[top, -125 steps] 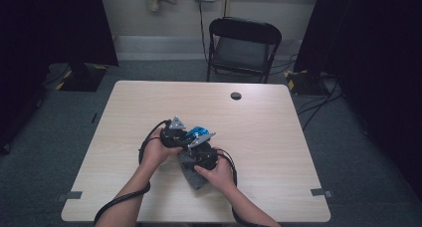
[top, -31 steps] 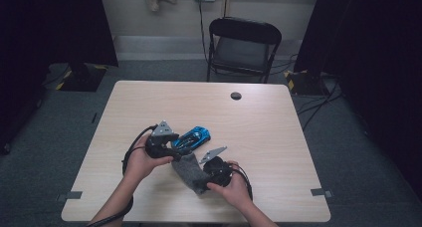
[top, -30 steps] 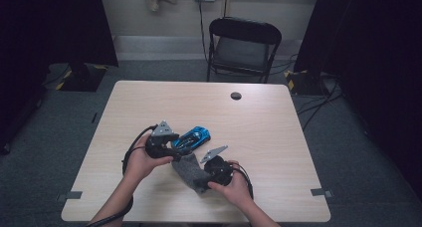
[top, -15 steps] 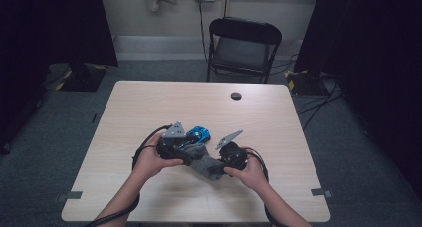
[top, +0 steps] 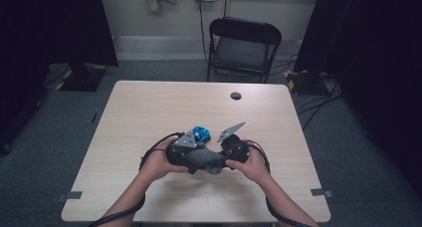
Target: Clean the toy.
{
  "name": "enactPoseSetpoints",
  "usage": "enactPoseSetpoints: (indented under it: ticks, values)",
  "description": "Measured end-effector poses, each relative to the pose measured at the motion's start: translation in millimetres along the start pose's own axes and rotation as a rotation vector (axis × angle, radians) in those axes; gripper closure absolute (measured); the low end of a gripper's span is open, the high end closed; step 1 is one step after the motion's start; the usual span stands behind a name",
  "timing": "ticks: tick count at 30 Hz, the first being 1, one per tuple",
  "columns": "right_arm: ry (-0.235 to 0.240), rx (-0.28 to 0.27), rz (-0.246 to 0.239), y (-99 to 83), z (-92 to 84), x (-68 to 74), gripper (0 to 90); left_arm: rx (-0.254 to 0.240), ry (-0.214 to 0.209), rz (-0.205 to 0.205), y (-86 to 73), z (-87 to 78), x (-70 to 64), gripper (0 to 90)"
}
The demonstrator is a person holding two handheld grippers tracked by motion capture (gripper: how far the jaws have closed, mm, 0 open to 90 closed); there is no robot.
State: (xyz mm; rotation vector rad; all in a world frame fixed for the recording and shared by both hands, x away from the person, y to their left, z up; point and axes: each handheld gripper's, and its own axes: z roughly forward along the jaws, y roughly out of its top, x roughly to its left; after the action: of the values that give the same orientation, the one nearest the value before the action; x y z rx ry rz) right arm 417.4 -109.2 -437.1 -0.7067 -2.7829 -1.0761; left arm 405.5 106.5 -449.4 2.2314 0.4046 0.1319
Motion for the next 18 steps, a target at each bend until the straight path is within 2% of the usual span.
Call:
enactPoseSetpoints:
  ticks: [1,2,3,4,7,10,13,18]
  values:
    - [0.004,-0.012,0.004,1.1,-1.0,-1.5,67.0,0.019,0.002,0.009,-0.5,-0.6,-0.7,39.7]
    - [0.021,-0.019,0.010,2.2,-1.7,-2.3,67.0,0.023,0.001,-0.003,-0.8,-1.1,-0.3,47.6]
    - [0.016,-0.018,0.007,3.1,-1.7,-2.2,67.0,0.024,-0.010,-0.036,-1.0,-2.2,0.4,50.0]
    - [0.010,-0.014,0.002,4.5,-1.3,-1.3,67.0,0.027,-0.019,-0.043,-1.7,-2.7,0.4,56.4]
    - [0.012,-0.016,-0.007,6.7,0.4,-0.8,65.2,0.039,-0.024,-0.083,-2.6,-6.5,1.5,65.2]
    - [0.022,-0.043,0.015,7.9,1.0,-2.7,60.8,0.034,-0.008,-0.117,-1.6,-11.3,1.9,68.4]
    - [0.012,-0.081,0.018,10.3,-0.2,-2.2,52.3,0.022,0.004,-0.152,-1.3,-17.0,3.2,69.7]
    - [0.007,-0.126,0.044,15.5,-5.9,-3.9,35.5,0.014,0.024,-0.165,-1.0,-25.6,6.2,69.9]
